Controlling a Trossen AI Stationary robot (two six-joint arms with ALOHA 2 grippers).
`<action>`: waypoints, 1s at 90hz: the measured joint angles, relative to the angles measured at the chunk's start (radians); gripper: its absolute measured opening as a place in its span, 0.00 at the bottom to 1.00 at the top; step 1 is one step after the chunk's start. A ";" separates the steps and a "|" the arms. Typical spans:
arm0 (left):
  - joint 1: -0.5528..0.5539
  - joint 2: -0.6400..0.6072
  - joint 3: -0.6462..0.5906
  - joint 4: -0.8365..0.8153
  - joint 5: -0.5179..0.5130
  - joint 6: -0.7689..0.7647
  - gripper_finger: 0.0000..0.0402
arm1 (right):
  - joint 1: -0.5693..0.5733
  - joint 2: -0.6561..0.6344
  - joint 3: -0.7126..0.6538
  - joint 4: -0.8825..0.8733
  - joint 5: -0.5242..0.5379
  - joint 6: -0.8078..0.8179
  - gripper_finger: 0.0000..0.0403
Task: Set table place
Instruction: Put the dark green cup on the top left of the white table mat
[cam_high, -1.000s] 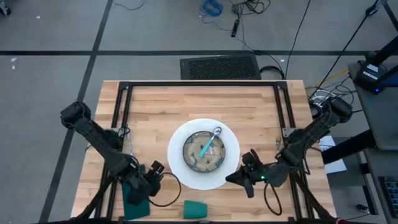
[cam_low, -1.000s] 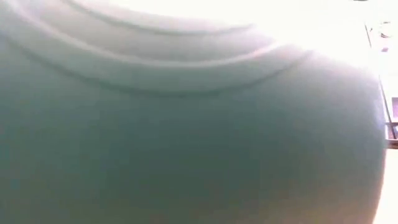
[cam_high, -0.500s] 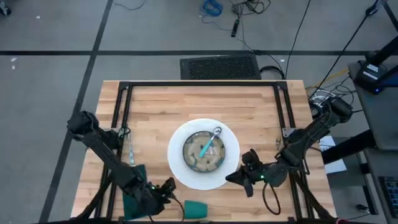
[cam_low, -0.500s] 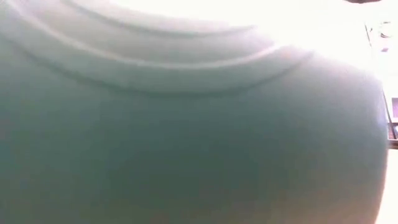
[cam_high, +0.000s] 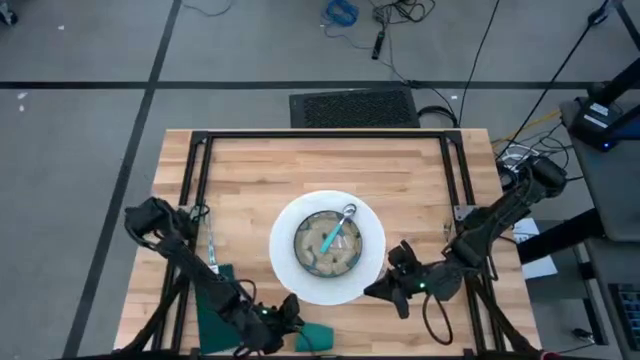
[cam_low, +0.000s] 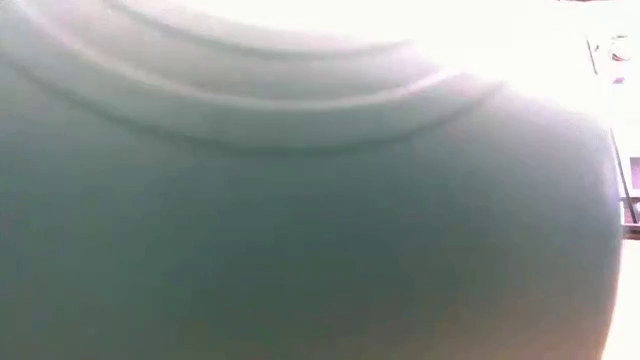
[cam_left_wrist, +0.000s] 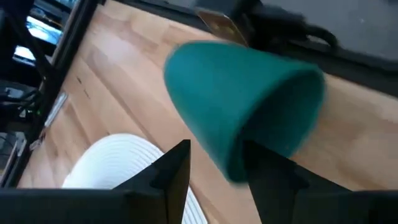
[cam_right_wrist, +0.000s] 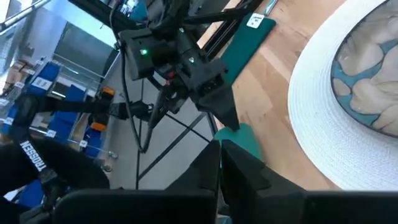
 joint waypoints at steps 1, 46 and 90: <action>0.001 0.004 0.001 0.010 0.000 0.009 0.33 | 0.001 0.000 0.000 0.000 0.000 0.002 0.00; 0.054 0.087 0.075 0.074 0.032 0.017 0.02 | 0.025 0.000 0.000 -0.002 0.002 0.041 0.00; 0.058 -0.048 0.222 -0.442 -0.248 -0.050 0.00 | 0.030 0.000 0.000 -0.058 0.001 -0.057 0.00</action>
